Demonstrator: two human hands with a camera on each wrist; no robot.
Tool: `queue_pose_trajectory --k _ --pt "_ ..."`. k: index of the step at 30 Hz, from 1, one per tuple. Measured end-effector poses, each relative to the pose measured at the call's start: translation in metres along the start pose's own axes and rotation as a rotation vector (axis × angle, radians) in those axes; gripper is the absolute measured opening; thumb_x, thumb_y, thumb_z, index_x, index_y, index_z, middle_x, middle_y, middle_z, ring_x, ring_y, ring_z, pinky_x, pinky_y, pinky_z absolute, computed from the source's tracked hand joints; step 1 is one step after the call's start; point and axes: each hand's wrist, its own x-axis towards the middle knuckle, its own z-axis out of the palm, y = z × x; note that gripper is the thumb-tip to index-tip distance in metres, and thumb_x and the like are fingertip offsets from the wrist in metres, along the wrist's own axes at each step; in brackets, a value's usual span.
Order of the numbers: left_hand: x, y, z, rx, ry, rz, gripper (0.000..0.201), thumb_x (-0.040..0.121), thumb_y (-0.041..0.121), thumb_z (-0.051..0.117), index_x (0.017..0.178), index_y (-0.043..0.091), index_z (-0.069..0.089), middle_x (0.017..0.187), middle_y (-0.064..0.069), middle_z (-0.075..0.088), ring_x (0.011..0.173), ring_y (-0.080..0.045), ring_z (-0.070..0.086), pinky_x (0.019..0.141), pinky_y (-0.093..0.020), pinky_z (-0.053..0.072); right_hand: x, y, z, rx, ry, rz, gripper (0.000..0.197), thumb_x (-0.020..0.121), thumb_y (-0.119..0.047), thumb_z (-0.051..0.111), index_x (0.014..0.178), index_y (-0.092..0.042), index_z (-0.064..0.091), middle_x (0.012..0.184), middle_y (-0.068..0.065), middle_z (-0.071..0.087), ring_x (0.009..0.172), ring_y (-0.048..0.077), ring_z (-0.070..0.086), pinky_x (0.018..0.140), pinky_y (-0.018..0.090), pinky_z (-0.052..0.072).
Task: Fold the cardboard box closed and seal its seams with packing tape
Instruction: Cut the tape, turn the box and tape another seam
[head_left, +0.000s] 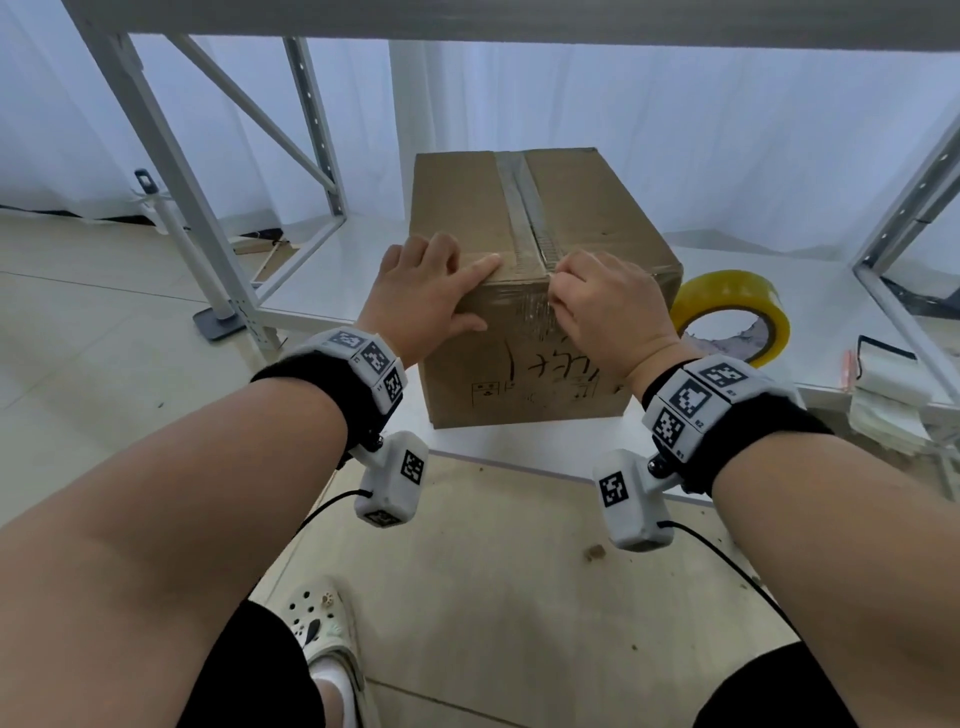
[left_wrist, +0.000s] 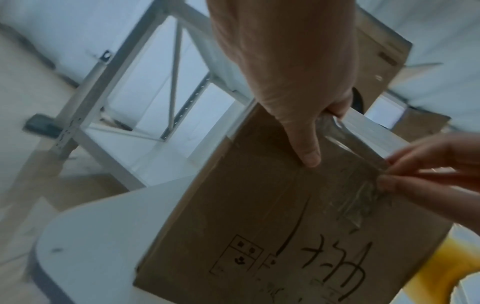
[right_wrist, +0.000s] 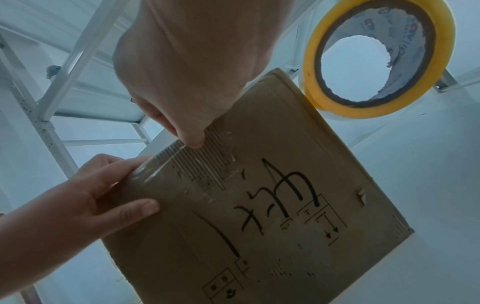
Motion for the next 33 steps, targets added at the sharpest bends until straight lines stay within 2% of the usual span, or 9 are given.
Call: queue_pose_trajectory --k 4,7,11,18,21,24,26,29,33 --pt "0.007 0.006 -0.009 -0.07 0.009 -0.027 0.06 0.09 0.064 0.03 0.137 0.029 0.045 0.11 -0.005 0.045 0.103 -0.023 0.041 0.092 -0.036 0.032 -0.003 -0.003 0.002 0.045 -0.008 0.065 0.008 0.081 -0.009 0.07 0.079 -0.003 0.067 0.086 0.012 0.062 0.076 0.03 0.061 0.067 0.04 0.051" --pt "0.012 0.019 -0.005 -0.127 0.068 -0.081 0.053 0.092 0.059 0.031 0.118 0.02 0.056 0.109 -0.006 0.048 0.104 -0.025 0.043 0.091 -0.035 0.032 -0.004 -0.001 0.002 0.095 -0.011 0.085 0.009 0.084 -0.013 0.068 0.079 -0.006 0.067 0.088 0.01 0.062 0.081 0.028 0.06 0.07 0.038 0.048" --pt "0.015 0.024 0.005 -0.071 0.1 -0.103 0.055 0.088 0.06 0.029 0.109 0.015 0.054 0.11 -0.008 0.047 0.102 -0.028 0.042 0.089 -0.037 0.031 -0.004 0.004 0.001 0.111 -0.013 0.061 0.008 0.084 -0.012 0.068 0.08 -0.006 0.068 0.09 0.01 0.064 0.083 0.028 0.061 0.07 0.037 0.048" --pt "0.026 0.001 0.012 -0.075 0.119 0.036 0.063 0.087 0.064 0.027 0.105 0.011 0.056 0.107 -0.013 0.051 0.097 -0.033 0.047 0.085 -0.042 0.037 0.003 -0.005 0.01 0.029 0.012 0.061 0.009 0.082 -0.009 0.071 0.082 -0.001 0.069 0.088 0.013 0.064 0.078 0.031 0.062 0.069 0.041 0.052" --pt "0.031 -0.009 0.013 -0.077 0.118 0.082 0.063 0.085 0.063 0.031 0.102 0.009 0.056 0.103 -0.014 0.052 0.093 -0.034 0.048 0.084 -0.043 0.038 0.006 -0.007 0.011 0.036 -0.059 0.071 0.016 0.083 -0.019 0.071 0.082 -0.004 0.07 0.094 0.012 0.063 0.086 0.03 0.061 0.074 0.042 0.052" --pt "0.033 -0.005 0.013 -0.069 0.147 0.105 0.053 0.086 0.059 0.038 0.096 0.01 0.054 0.1 -0.012 0.052 0.092 -0.03 0.047 0.084 -0.04 0.038 0.008 -0.002 0.007 0.147 -0.065 0.123 0.018 0.089 -0.03 0.061 0.085 -0.012 0.065 0.088 0.004 0.063 0.079 0.021 0.059 0.066 0.031 0.047" --pt "0.035 0.003 0.008 -0.078 0.173 0.097 0.05 0.088 0.06 0.032 0.086 0.013 0.048 0.092 -0.006 0.051 0.087 -0.026 0.046 0.082 -0.038 0.038 0.012 0.003 0.003 0.204 -0.037 0.179 0.016 0.094 -0.029 0.055 0.09 -0.015 0.062 0.083 0.0 0.064 0.072 0.019 0.058 0.061 0.027 0.042" --pt "0.04 0.013 0.002 -0.097 0.148 0.039 0.05 0.088 0.065 0.024 0.08 0.016 0.036 0.085 -0.003 0.048 0.085 -0.024 0.046 0.082 -0.038 0.038 0.018 0.006 0.0 0.233 -0.024 0.244 0.02 0.098 -0.026 0.05 0.104 -0.015 0.065 0.095 0.001 0.068 0.083 0.021 0.062 0.066 0.026 0.043" --pt "0.039 0.016 0.011 -0.1 0.203 0.004 0.057 0.084 0.069 0.026 0.082 0.013 0.039 0.088 -0.011 0.056 0.086 -0.031 0.05 0.077 -0.042 0.04 0.022 0.007 0.003 0.208 -0.152 0.269 0.029 0.099 -0.032 0.049 0.113 -0.016 0.068 0.11 0.001 0.065 0.103 0.021 0.055 0.08 0.028 0.039"
